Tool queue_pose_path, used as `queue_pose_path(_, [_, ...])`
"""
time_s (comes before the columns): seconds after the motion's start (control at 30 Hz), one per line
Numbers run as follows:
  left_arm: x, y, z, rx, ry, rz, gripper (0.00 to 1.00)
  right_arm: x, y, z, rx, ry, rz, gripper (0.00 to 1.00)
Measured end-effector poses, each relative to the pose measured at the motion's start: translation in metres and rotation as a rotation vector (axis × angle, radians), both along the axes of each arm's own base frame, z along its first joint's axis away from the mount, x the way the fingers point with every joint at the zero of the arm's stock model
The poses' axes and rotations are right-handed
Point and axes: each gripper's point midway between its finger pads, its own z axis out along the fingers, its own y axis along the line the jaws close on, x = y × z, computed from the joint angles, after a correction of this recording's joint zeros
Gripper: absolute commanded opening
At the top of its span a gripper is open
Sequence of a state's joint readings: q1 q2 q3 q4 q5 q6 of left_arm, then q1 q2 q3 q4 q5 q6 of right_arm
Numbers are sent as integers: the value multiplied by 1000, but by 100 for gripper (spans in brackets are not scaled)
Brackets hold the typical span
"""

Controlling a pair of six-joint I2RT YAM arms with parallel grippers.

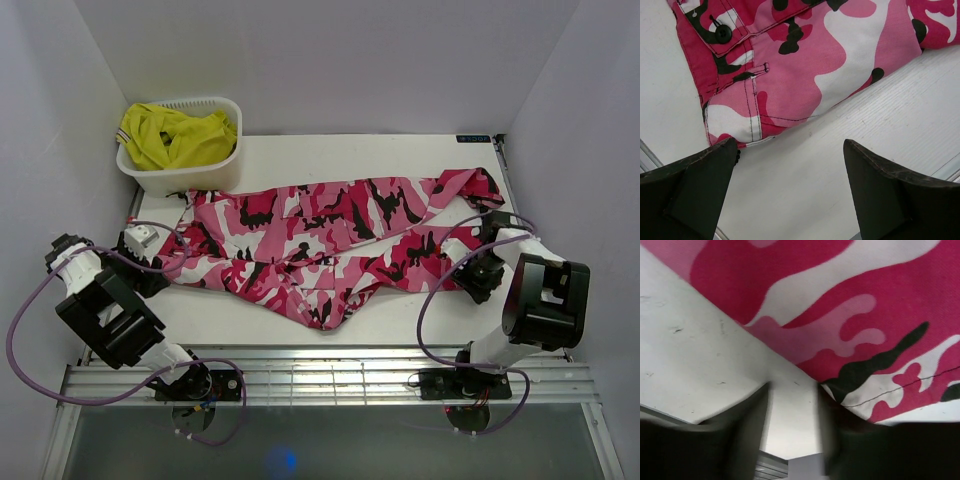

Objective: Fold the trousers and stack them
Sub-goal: Flatten the trousers out

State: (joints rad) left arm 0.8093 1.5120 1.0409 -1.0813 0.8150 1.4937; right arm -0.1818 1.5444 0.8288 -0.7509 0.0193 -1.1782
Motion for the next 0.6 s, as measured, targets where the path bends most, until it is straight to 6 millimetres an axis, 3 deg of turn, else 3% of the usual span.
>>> queue_pose_path(0.07, [1,0,1,-12,0,12,98,6,-1,-2,-2,5,-9,14])
queue_pose_path(0.1, [2,0,2,-16,1,19,97,8,-2,-2,-6,6,-10,8])
queue_pose_path(0.27, [7,5,7,-18,-3,48,94,14,-4,2,-15,-26,-12,8])
queue_pose_path(0.4, [10,8,10,-13,-6,62,93,10,7,10,67,-60,-6,9])
queue_pose_path(0.47, [10,8,10,-16,-5,65,94,10,13,19,99,-89,-6,31])
queue_pose_path(0.5, [10,8,10,-18,-4,66,94,11,15,25,112,-110,-7,69])
queue_pose_path(0.53, [10,8,10,-19,-3,67,95,14,17,31,121,-130,-13,88])
queue_pose_path(0.57, [10,8,10,-22,-2,69,95,18,18,37,128,-144,-12,95])
queue_pose_path(0.6, [10,7,11,-24,-3,70,95,24,18,42,133,-159,-19,91])
